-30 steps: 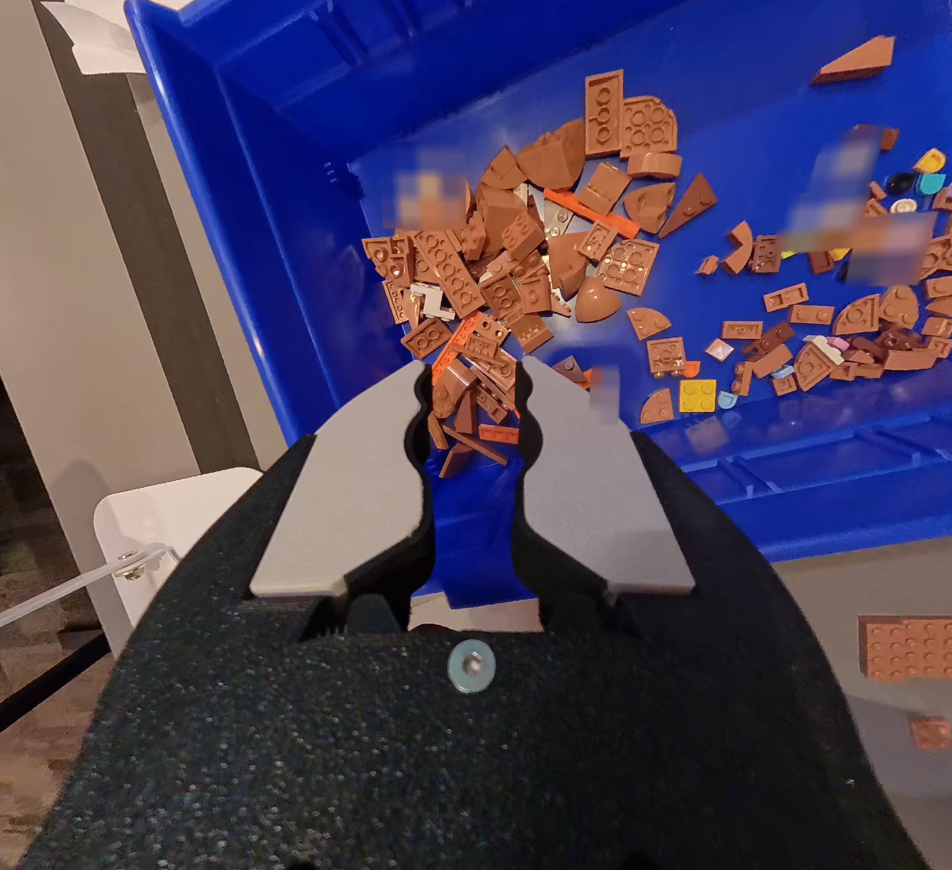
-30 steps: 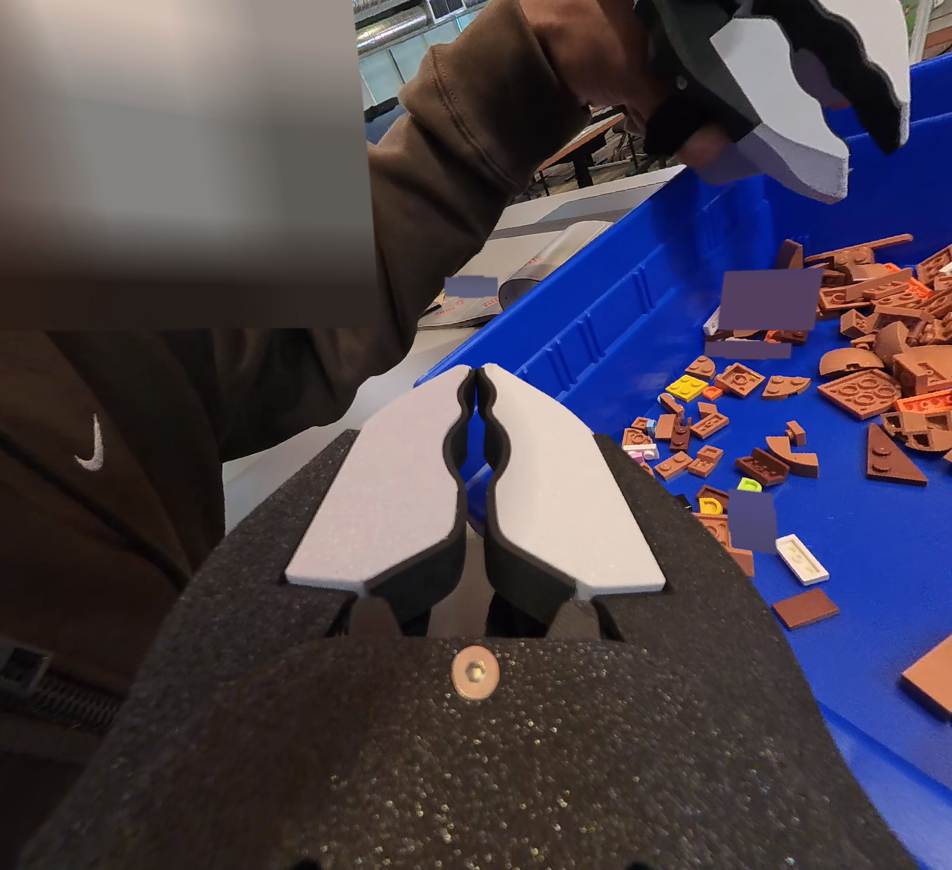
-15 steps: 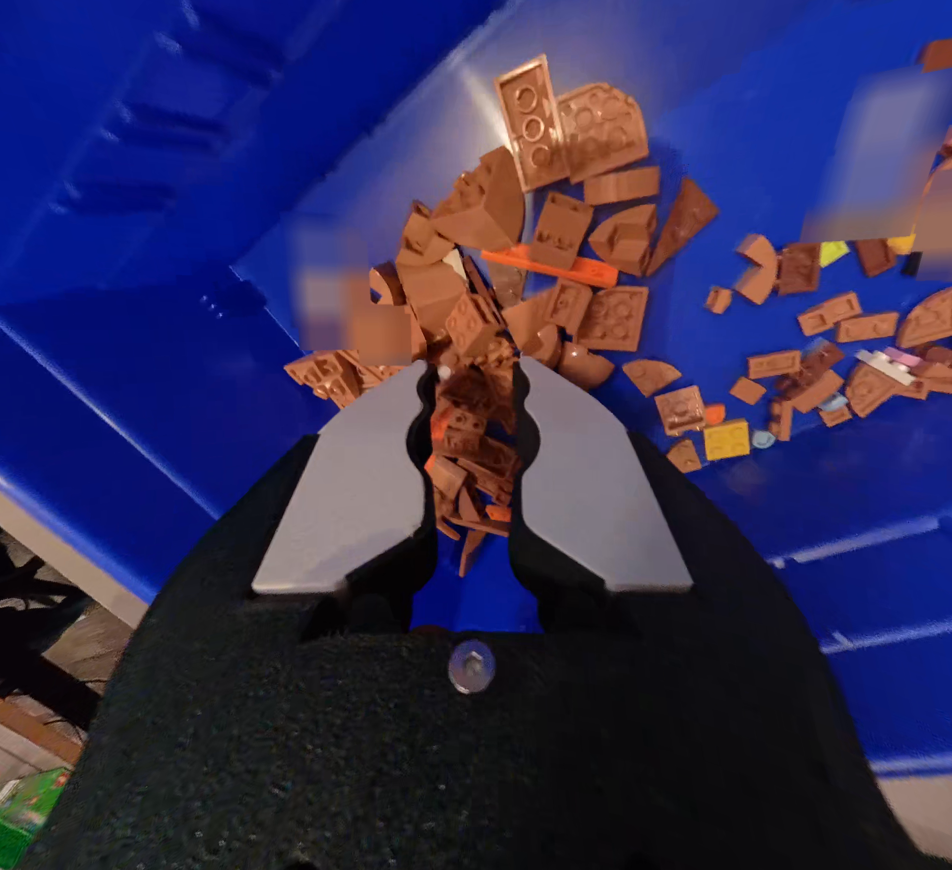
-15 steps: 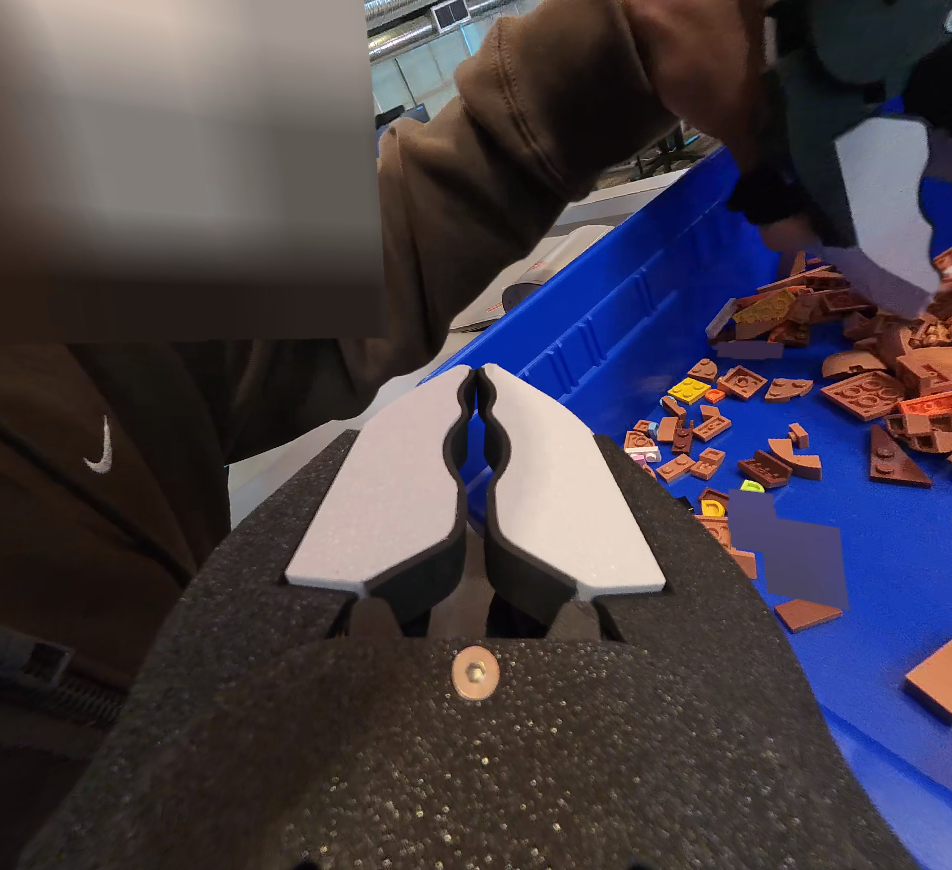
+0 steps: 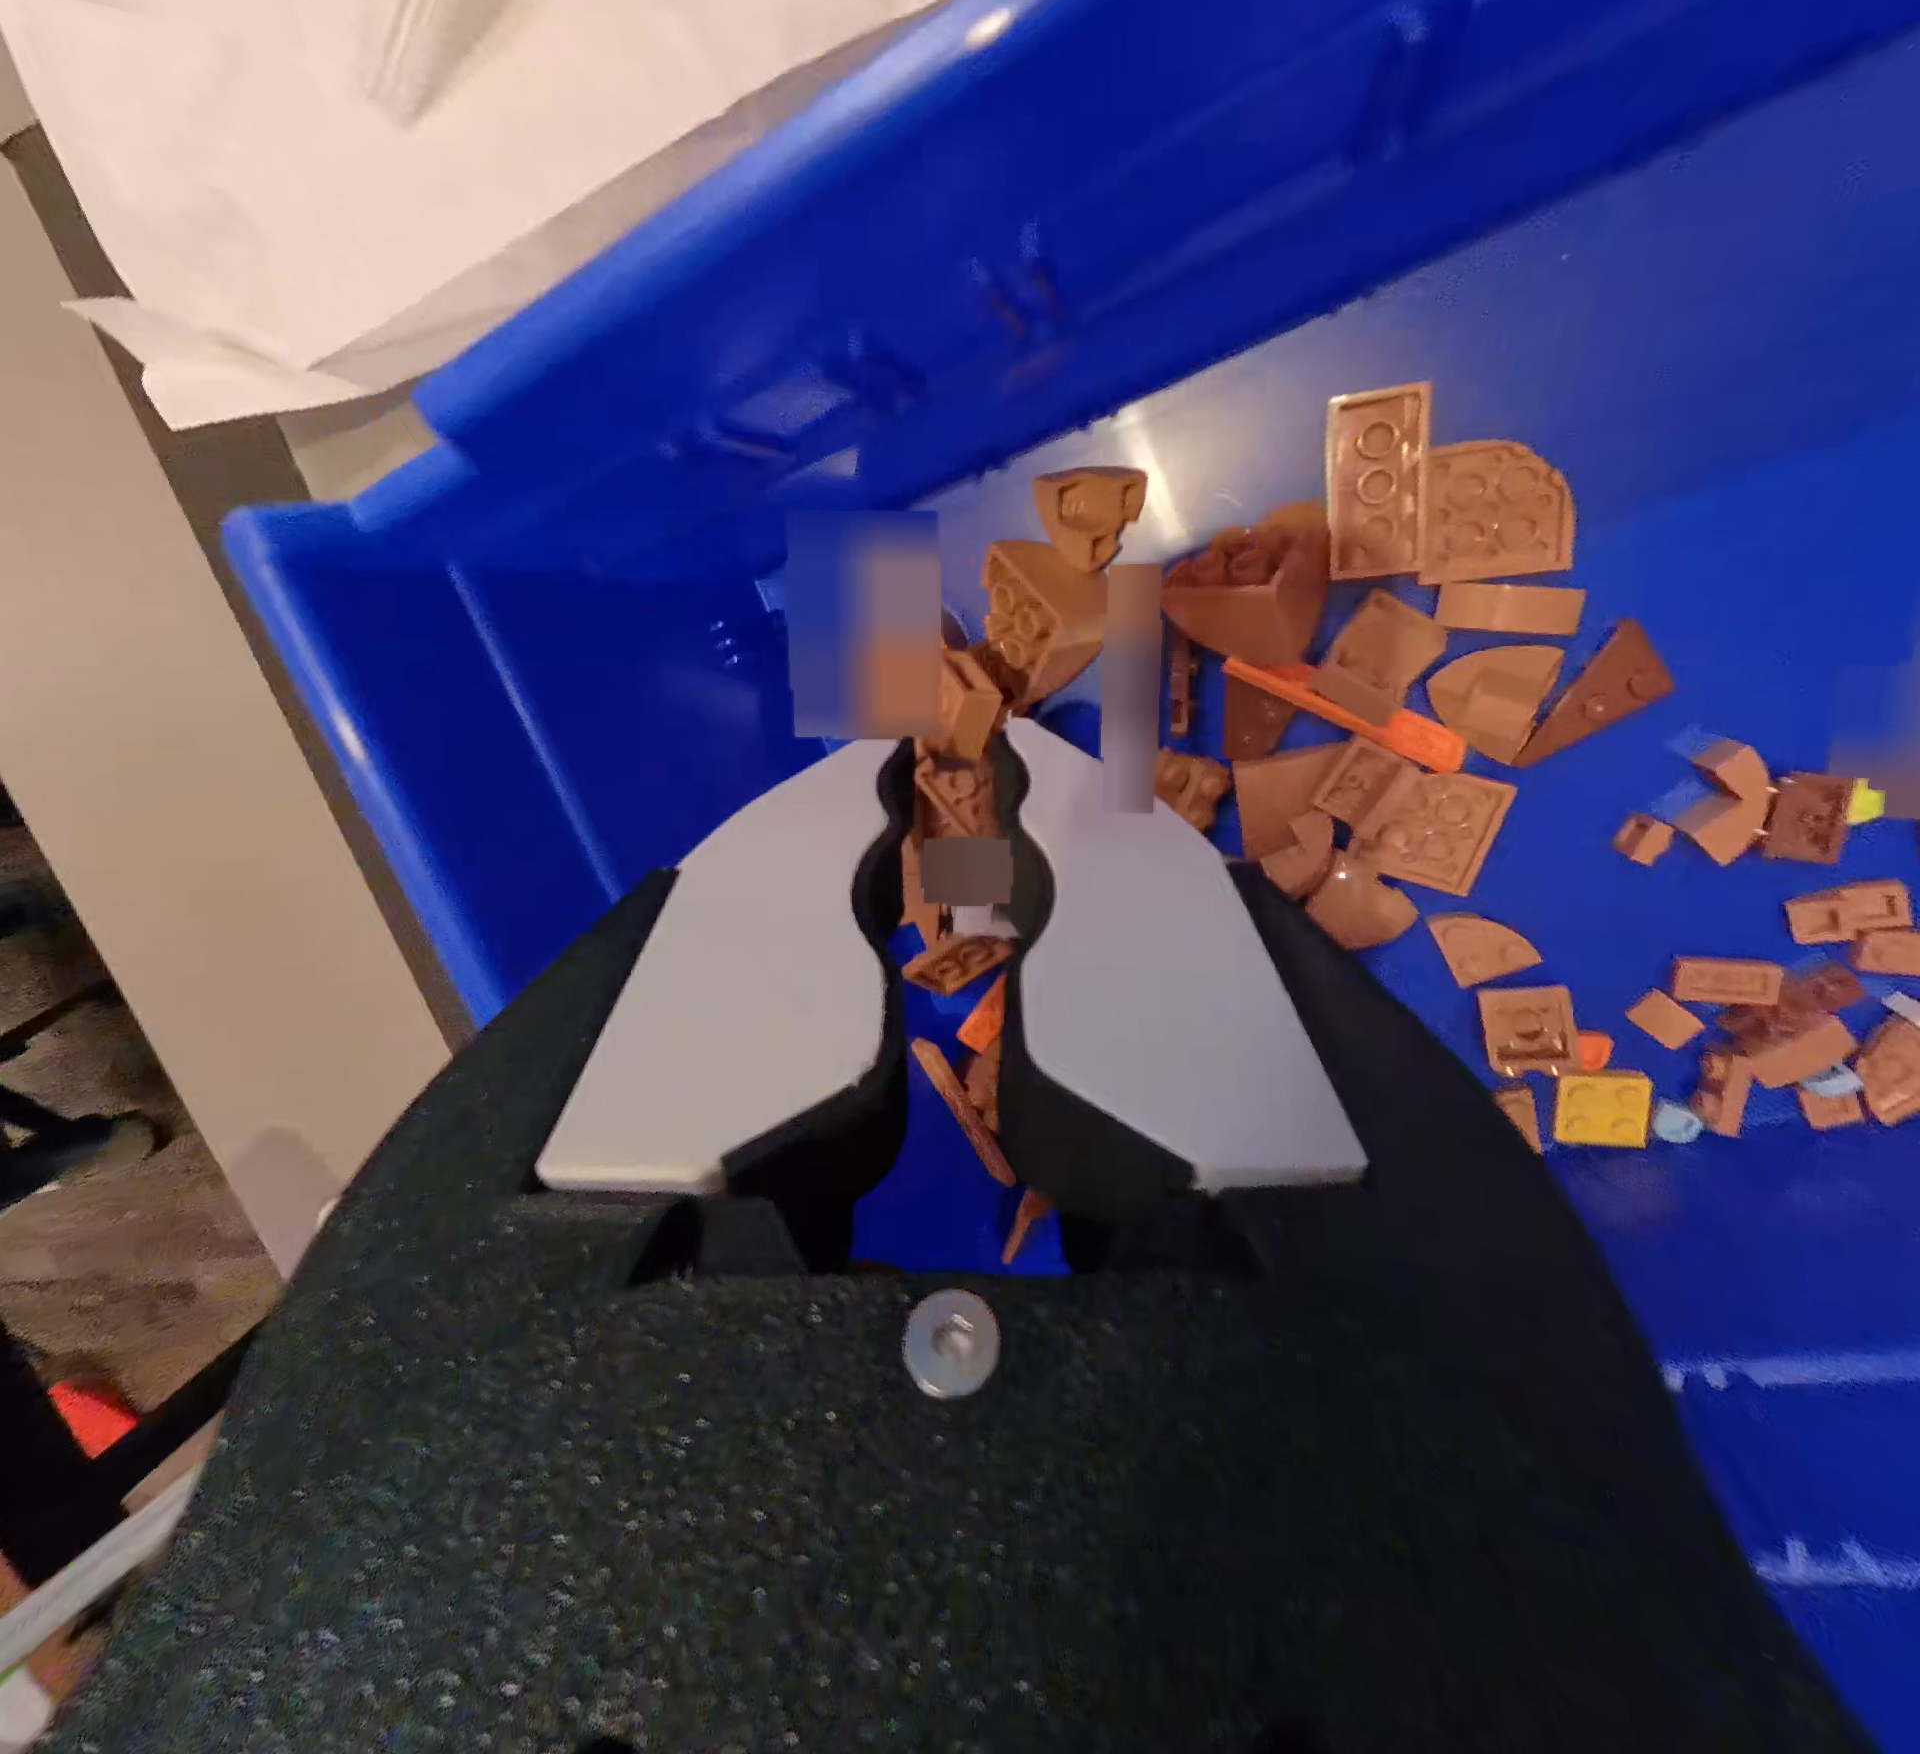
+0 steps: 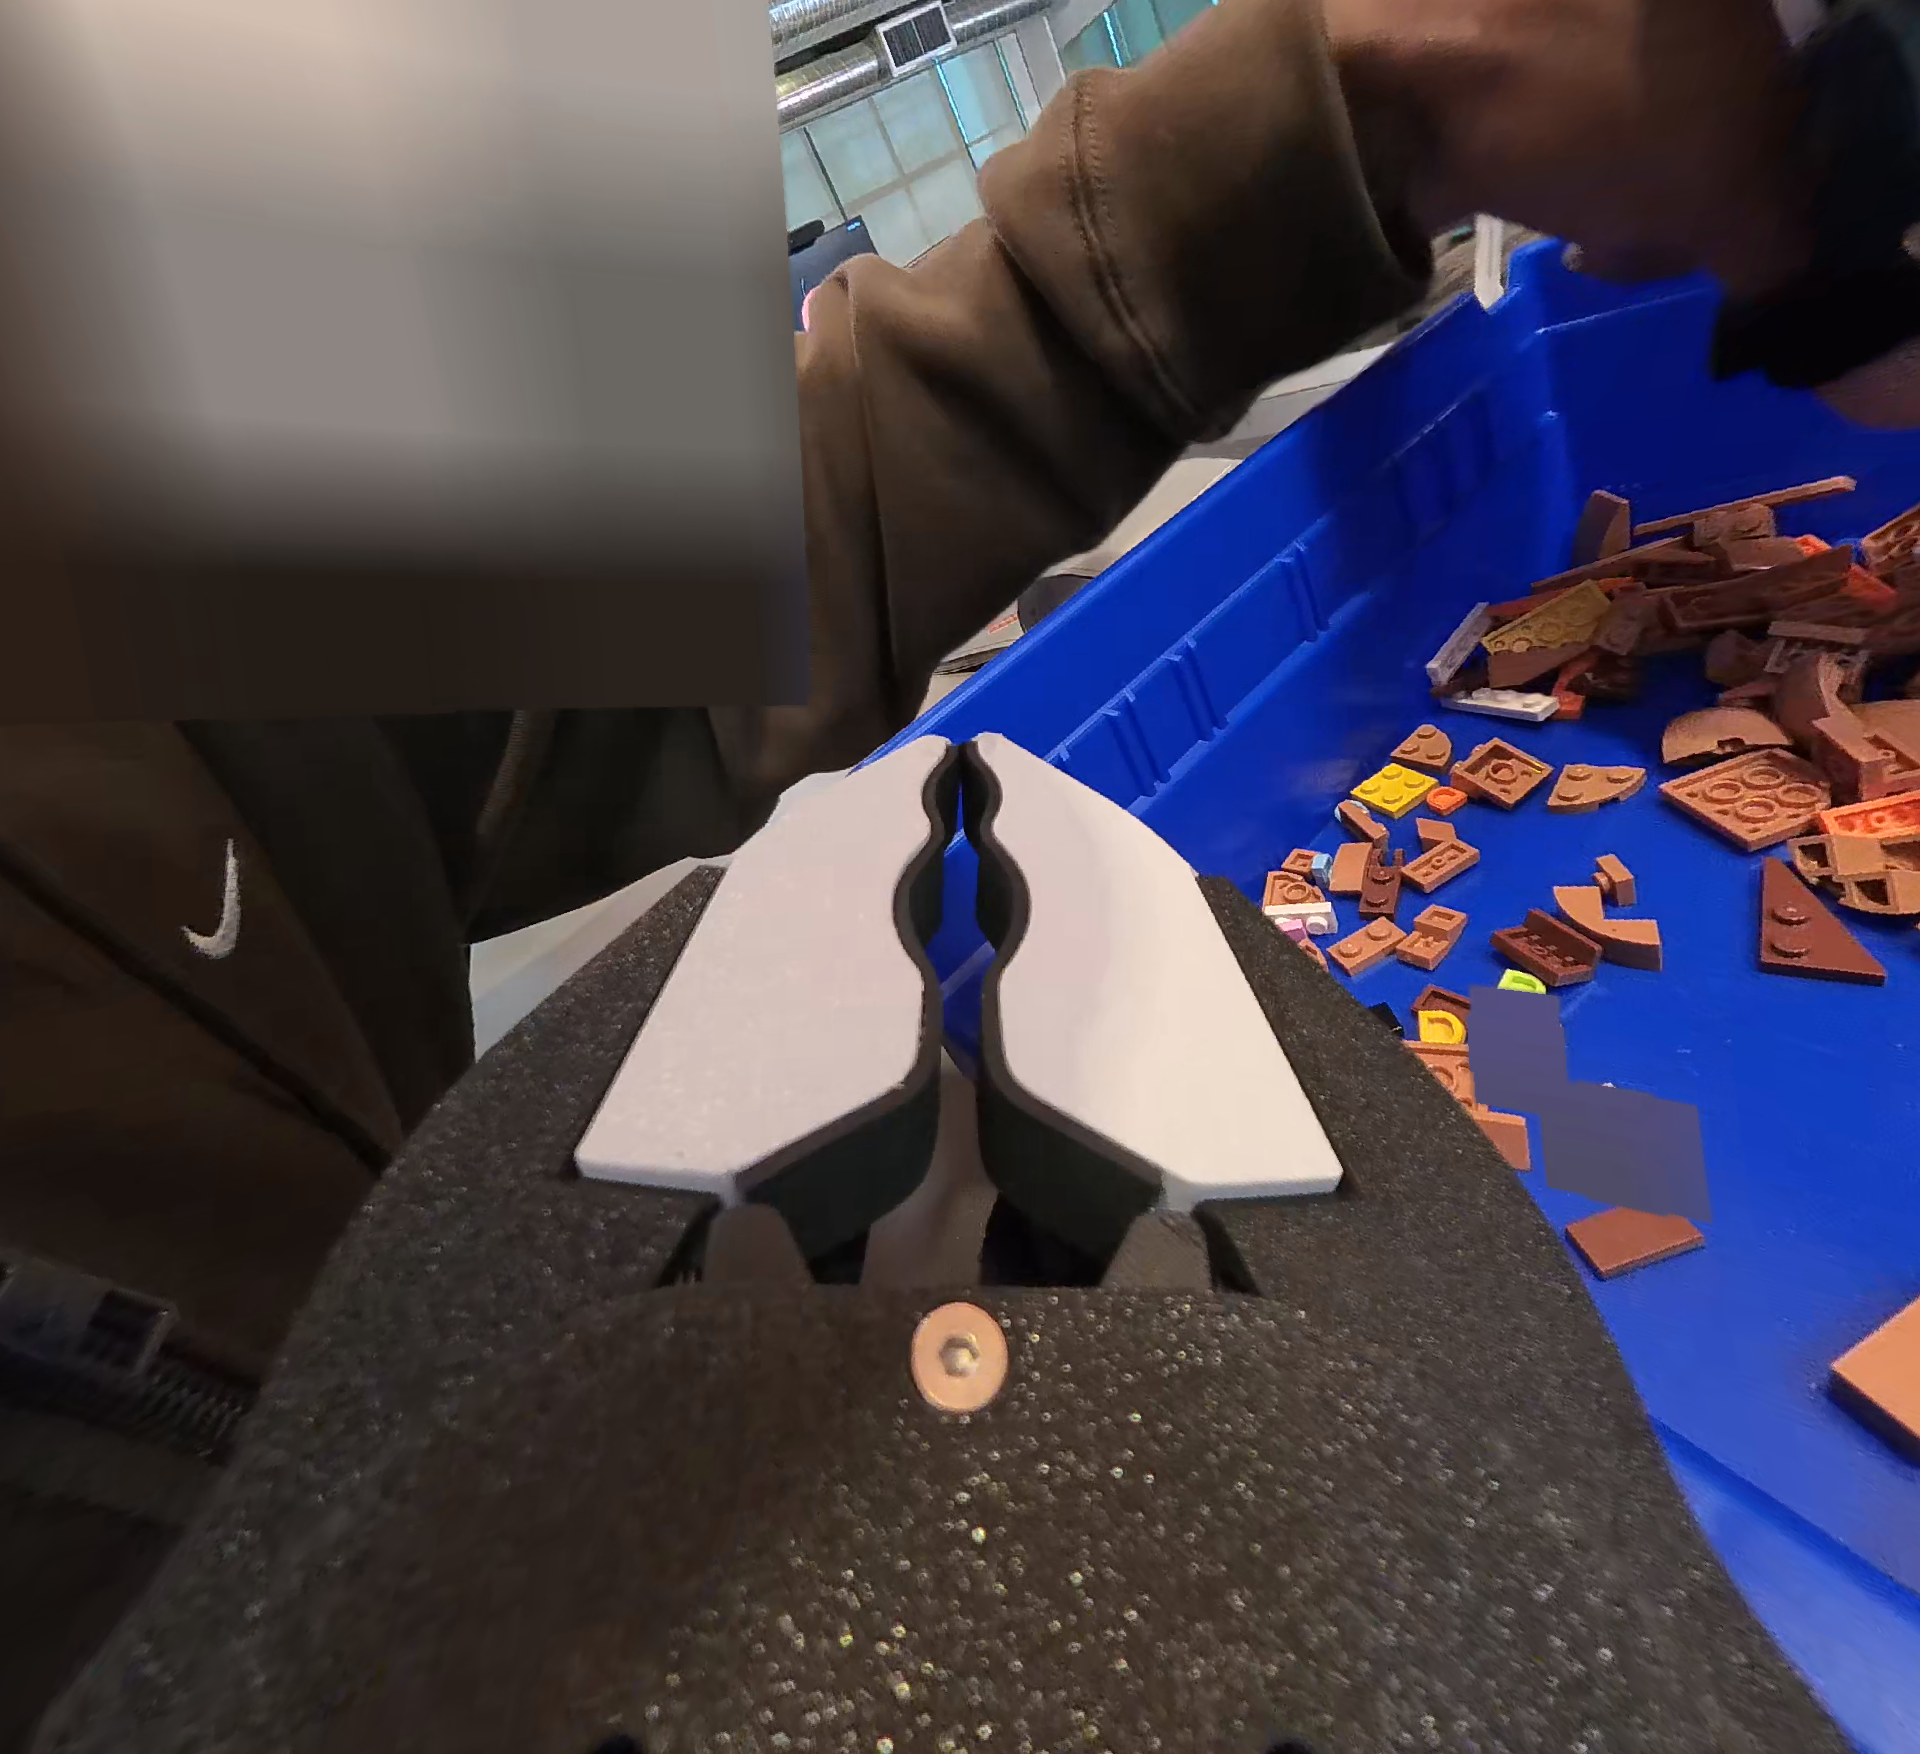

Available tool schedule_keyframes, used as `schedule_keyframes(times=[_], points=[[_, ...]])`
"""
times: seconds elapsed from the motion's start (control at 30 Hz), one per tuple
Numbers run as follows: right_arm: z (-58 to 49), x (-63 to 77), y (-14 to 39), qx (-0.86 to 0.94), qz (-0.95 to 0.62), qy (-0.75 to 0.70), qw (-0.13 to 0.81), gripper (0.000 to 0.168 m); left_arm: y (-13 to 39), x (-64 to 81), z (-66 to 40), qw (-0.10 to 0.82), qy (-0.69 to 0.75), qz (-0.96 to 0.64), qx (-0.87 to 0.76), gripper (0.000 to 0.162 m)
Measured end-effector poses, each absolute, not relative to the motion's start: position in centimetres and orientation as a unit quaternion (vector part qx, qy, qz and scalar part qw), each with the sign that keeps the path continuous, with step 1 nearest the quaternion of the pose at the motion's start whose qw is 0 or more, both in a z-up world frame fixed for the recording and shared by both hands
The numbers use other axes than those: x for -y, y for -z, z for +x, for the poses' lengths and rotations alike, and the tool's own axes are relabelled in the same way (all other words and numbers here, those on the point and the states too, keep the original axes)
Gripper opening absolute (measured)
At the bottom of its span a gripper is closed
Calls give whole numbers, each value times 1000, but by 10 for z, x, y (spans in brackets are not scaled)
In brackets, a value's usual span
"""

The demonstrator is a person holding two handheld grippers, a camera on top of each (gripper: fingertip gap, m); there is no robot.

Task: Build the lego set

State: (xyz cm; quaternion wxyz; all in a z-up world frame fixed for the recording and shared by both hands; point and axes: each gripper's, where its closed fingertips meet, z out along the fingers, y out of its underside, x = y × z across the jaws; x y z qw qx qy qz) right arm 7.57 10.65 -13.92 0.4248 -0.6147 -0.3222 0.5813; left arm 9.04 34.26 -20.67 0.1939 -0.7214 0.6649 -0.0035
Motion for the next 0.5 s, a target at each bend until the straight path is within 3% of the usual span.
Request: schedule_keyframes(times=[0.23, 0.5], points=[[75, -106, 140, 324, -614, -581, 424, 0, 198, -327, 64, 162, 15, -723, -672, 25], [75, -106, 139, 323, -614, -582, 424, 0, 226, -309, 62, 91, 7, -663, -743, 26]])
